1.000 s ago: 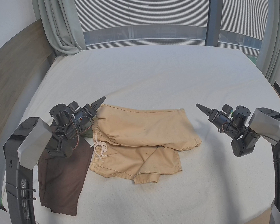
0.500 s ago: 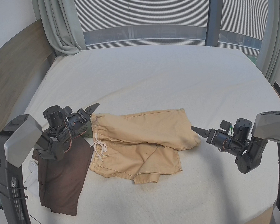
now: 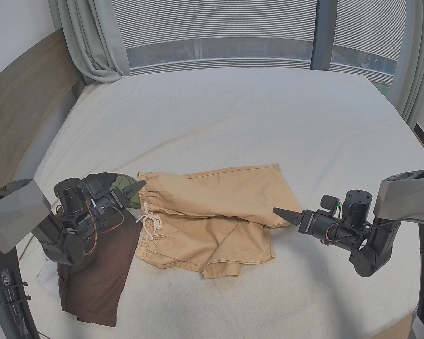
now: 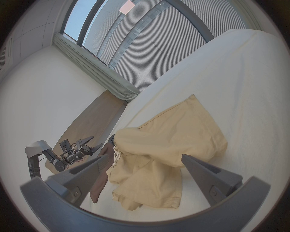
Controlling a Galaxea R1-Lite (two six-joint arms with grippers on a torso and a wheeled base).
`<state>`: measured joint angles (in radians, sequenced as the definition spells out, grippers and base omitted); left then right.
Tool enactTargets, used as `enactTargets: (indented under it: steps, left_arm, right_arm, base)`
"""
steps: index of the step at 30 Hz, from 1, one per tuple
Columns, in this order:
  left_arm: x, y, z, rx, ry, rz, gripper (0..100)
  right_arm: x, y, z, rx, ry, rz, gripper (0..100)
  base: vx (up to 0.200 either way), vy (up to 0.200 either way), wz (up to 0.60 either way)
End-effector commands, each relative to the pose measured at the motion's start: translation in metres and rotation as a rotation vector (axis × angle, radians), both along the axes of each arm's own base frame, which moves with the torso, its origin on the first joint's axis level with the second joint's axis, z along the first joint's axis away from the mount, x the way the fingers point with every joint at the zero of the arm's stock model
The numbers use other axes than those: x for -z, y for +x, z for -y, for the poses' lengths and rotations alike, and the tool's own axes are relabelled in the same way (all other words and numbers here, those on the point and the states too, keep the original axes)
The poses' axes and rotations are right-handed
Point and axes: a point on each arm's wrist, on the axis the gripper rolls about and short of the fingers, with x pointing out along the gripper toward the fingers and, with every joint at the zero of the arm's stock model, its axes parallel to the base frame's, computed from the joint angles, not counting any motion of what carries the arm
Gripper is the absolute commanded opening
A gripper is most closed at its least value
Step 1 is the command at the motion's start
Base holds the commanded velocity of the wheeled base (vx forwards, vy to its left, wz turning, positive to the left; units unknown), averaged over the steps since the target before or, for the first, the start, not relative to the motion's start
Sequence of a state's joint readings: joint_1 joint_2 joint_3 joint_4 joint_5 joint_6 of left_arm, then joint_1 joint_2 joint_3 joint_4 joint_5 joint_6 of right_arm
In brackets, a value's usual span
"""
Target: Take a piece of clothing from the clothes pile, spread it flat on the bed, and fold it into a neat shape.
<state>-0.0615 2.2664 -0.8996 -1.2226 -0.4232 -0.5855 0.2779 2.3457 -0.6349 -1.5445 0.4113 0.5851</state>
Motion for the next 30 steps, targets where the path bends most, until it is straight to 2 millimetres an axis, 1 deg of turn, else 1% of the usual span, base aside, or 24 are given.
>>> enactTargets:
  steps: [1, 6, 10, 12, 14, 18, 21, 22, 25, 27, 30]
  left_arm:
    - [0.005, -0.027, -0.003, 0.022, 0.009, -0.018, 100]
    - [0.013, -0.041, -0.010, 0.029, 0.008, -0.042, 100]
    - [0.014, -0.042, -0.014, 0.038, 0.010, -0.028, 100]
    - [0.017, -0.045, -0.014, 0.052, 0.021, -0.039, 100]
    - [0.023, -0.050, -0.014, 0.063, 0.050, -0.054, 100]
    - [0.031, -0.052, -0.014, 0.073, 0.093, -0.060, 100]
    - [0.032, -0.054, -0.012, 0.084, 0.099, -0.065, 100]
    - [0.033, -0.055, -0.011, 0.087, 0.099, -0.071, 100]
    - [0.034, -0.056, -0.010, 0.092, 0.099, -0.073, 100]
    - [0.034, -0.057, -0.009, 0.095, 0.100, -0.074, 100]
    - [0.035, -0.058, -0.006, 0.103, 0.101, -0.077, 100]
  right_arm:
    - [0.010, -0.010, -0.014, -0.033, -0.014, -0.040, 100]
    - [0.013, -0.012, -0.015, -0.035, -0.012, -0.059, 100]
    - [0.014, -0.014, -0.015, -0.035, -0.009, -0.073, 100]
    - [0.015, -0.018, -0.018, -0.044, -0.008, -0.088, 100]
    - [0.017, -0.020, -0.018, -0.044, -0.010, -0.101, 100]
    - [0.017, -0.021, -0.018, -0.043, -0.007, -0.106, 100]
    - [0.023, -0.022, -0.022, -0.035, -0.006, -0.128, 100]
    - [0.028, -0.022, -0.023, -0.025, -0.007, -0.143, 100]
    - [0.030, -0.023, -0.025, -0.026, -0.004, -0.156, 100]
    - [0.033, -0.023, -0.025, -0.024, -0.003, -0.166, 100]
    - [0.043, -0.022, -0.023, -0.018, -0.010, -0.194, 100]
  base:
    - [0.000, 0.000, 0.00]
    - [0.000, 0.000, 0.00]
    - [0.000, 0.000, 0.00]
    - [0.000, 0.000, 0.00]
    - [0.000, 0.000, 0.00]
    - [0.000, 0.000, 0.00]
    - [0.000, 0.000, 0.00]
    - [0.000, 0.000, 0.00]
    - [0.000, 0.000, 0.00]
    - [0.000, 0.000, 0.00]
    - [0.000, 0.000, 0.00]
